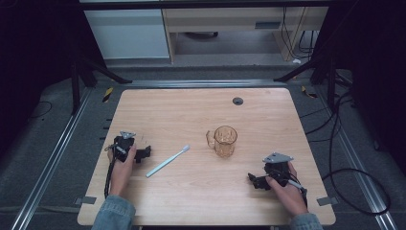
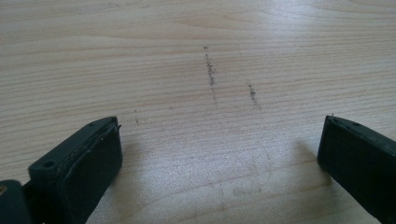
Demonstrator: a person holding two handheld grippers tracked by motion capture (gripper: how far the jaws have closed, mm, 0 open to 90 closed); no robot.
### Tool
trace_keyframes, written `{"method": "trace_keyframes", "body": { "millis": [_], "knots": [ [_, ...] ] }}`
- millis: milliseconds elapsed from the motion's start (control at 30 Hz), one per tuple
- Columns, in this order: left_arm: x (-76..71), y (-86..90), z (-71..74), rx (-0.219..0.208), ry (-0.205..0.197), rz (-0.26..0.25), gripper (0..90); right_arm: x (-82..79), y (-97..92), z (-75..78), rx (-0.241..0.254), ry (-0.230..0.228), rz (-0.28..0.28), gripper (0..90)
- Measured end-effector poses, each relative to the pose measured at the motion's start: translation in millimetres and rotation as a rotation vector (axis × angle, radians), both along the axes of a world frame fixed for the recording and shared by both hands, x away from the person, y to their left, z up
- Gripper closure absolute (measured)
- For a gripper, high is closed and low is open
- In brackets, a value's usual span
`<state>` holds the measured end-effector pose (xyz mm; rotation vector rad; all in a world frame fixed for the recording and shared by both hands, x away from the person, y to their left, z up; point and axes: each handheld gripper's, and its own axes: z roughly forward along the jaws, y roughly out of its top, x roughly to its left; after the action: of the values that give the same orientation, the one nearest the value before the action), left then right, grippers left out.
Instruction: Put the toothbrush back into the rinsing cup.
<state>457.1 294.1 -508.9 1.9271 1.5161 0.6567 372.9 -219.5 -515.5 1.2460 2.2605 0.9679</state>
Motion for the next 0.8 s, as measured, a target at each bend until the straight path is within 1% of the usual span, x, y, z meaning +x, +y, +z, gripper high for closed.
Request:
{"method": "trace_keyframes", "body": {
  "millis": [100,133,167,200,233,267,300,333,367,400,433,467,500,533,600,633,667,700,767,800],
  "knots": [
    [-0.8,0.8,0.3,-0.002,0.001,0.000,0.0,0.0,0.0,0.0,0.000,0.000,0.000,0.4],
    [-1.8,1.2,1.5,-0.014,0.000,-0.004,0.0,-0.1,0.1,0.0,0.001,0.002,-0.002,0.4],
    [-4.9,1.9,6.0,-0.028,-0.017,-0.014,4.6,-0.1,0.1,0.0,0.001,0.001,-0.002,0.4],
    [-7.6,1.6,9.1,-0.025,-0.034,-0.016,3.3,-0.1,0.0,0.0,0.000,0.001,-0.002,0.4],
    [-10.6,1.5,12.1,-0.014,-0.042,-0.022,2.4,0.1,-0.1,0.0,-0.001,0.000,0.000,0.4],
    [-13.8,1.2,15.0,-0.005,-0.040,-0.032,4.0,-0.1,0.0,0.0,0.001,0.001,-0.002,0.4],
    [-13.8,1.2,15.0,-0.005,-0.040,-0.032,4.2,-0.1,0.0,0.0,0.001,0.001,-0.002,0.4],
    [-21.3,0.9,20.6,0.000,-0.040,-0.053,3.0,0.0,-0.1,0.0,0.000,0.001,-0.001,0.4],
    [-21.3,0.9,20.6,0.000,-0.040,-0.053,3.1,0.0,-0.1,0.0,0.000,0.001,-0.001,0.4],
    [-29.0,0.0,27.1,0.029,-0.035,-0.076,3.2,-0.1,0.0,0.0,0.001,0.002,-0.001,0.4],
    [-29.0,0.0,27.1,0.029,-0.035,-0.076,4.6,-0.1,0.0,0.0,0.001,0.002,-0.001,0.4],
    [-34.5,-1.3,34.8,0.034,0.026,-0.109,8.6,-0.6,0.3,0.7,0.010,0.012,-0.005,0.4],
    [-36.9,-2.5,38.5,0.045,0.038,-0.119,8.1,-0.1,0.0,0.1,0.001,0.003,-0.002,0.4],
    [-40.2,-3.3,42.2,0.061,0.045,-0.128,7.1,-0.6,0.4,0.7,0.010,0.012,-0.005,0.4],
    [-47.6,-2.8,49.0,0.089,0.048,-0.142,7.0,-0.6,0.4,0.7,0.010,0.012,-0.005,0.4],
    [-47.6,-2.8,49.0,0.089,0.048,-0.142,6.9,0.0,-0.1,0.0,0.000,0.001,-0.001,0.4],
    [-53.4,0.1,55.5,0.085,0.057,-0.167,6.1,0.1,-0.2,0.0,-0.002,-0.001,0.001,0.4],
    [-53.4,0.1,55.5,0.085,0.057,-0.167,5.2,0.1,-0.2,0.0,-0.002,-0.001,0.001,0.4],
    [-58.5,1.9,63.0,0.109,0.067,-0.195,4.9,-0.1,-0.1,0.0,0.000,0.001,-0.001,0.4],
    [-61.9,2.8,70.0,0.118,0.072,-0.214,4.5,-0.1,0.0,0.1,0.000,0.002,-0.002,0.4]
  ]
}}
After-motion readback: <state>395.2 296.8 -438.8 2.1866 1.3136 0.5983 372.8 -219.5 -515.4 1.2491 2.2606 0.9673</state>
